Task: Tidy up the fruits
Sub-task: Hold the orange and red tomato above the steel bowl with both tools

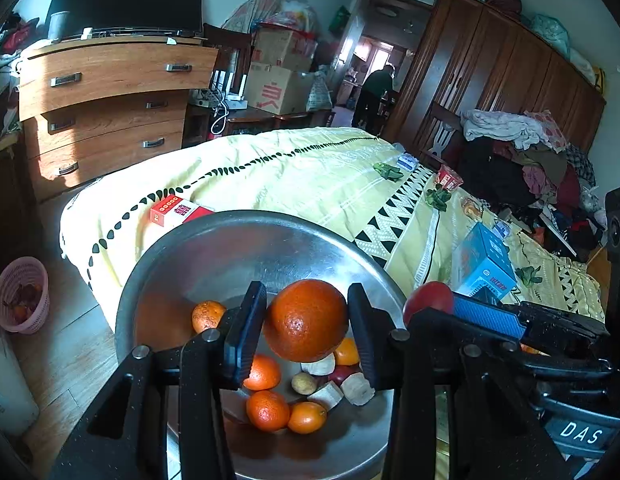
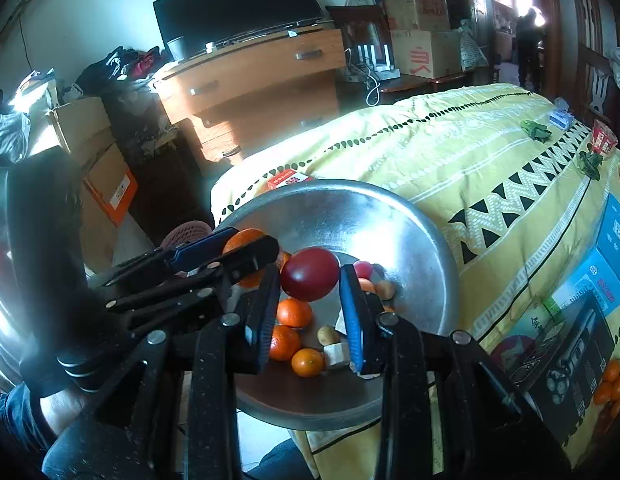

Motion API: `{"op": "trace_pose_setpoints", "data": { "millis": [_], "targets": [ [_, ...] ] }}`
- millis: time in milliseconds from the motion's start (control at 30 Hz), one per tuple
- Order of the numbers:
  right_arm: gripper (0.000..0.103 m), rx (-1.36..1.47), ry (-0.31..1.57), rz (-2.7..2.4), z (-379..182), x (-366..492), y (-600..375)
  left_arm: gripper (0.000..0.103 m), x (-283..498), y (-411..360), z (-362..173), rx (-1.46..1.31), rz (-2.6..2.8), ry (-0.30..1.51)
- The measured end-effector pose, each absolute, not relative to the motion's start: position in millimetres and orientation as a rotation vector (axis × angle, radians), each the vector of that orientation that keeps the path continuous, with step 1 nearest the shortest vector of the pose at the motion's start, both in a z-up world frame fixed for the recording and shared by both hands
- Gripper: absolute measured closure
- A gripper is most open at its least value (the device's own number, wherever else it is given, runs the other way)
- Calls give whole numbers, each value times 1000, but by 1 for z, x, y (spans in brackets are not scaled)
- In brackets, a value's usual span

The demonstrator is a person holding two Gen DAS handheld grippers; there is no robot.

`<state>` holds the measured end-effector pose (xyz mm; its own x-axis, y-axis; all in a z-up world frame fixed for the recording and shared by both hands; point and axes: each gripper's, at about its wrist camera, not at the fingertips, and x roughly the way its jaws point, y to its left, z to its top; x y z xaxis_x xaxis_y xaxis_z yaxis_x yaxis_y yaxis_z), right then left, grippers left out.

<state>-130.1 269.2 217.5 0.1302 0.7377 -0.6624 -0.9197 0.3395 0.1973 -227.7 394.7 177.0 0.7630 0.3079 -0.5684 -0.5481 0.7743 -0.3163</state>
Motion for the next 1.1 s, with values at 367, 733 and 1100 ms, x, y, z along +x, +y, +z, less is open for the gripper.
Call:
{"op": "trace_pose_setpoints", "data": {
  "millis": [367,733,1100],
  "targets": [
    [73,-296,785,1199,211,-127,277,60,-232,399,170,-527,493,526],
    [73,-304,796,1194,206,-127,283,60,-231,404,161,-548,495,543],
    [72,-303,821,1188,199,-124,285,60,-228,404,153,-556,493,564]
  ]
}}
